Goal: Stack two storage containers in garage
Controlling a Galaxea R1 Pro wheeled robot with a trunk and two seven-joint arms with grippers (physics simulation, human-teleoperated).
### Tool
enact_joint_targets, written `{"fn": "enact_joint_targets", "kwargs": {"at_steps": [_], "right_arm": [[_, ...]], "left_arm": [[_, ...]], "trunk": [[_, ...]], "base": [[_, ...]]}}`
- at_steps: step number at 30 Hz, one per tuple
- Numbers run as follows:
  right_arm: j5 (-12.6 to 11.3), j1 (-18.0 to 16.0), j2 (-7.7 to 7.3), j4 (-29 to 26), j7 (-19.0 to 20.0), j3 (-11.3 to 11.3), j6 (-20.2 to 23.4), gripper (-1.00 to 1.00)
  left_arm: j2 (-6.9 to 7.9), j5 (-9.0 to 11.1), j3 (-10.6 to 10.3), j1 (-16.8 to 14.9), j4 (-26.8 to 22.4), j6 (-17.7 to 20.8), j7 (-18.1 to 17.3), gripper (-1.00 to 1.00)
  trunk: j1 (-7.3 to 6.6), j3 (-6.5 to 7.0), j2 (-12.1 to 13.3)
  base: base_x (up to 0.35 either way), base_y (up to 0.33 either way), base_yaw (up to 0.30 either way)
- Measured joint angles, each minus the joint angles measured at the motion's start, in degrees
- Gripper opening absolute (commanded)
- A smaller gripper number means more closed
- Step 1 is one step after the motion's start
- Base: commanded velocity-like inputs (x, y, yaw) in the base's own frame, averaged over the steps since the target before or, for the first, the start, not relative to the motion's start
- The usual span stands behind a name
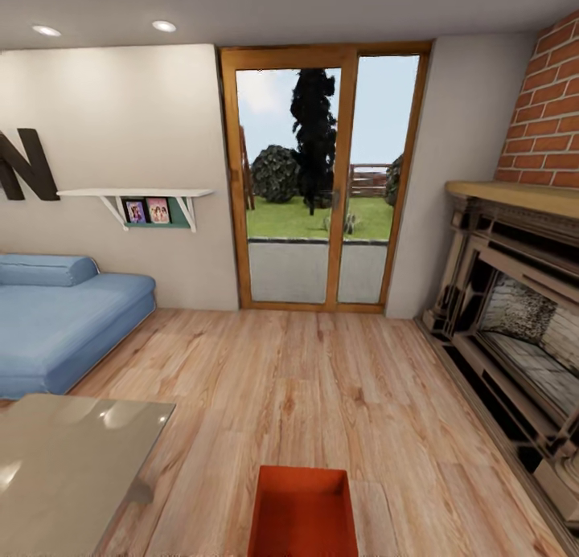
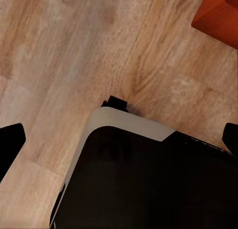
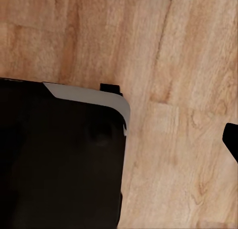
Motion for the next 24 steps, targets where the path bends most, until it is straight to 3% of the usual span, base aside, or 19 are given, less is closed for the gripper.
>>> {"fn": "enact_joint_targets", "kwargs": {"at_steps": [11,24], "right_arm": [[-0.6,0.0,0.00,0.0,-0.1,-0.5,0.0,1.00],[-0.7,0.0,0.15,0.0,-0.6,-0.8,0.0,1.00]], "left_arm": [[0.00,0.0,0.0,0.0,0.0,0.0,0.0,1.00],[-0.01,0.0,0.0,0.0,0.0,0.0,0.0,1.00]], "trunk": [[0.00,-1.02,0.0],[0.00,-2.01,0.0]], "base": [[0.000,0.000,0.027],[0.000,0.000,-0.178]]}}
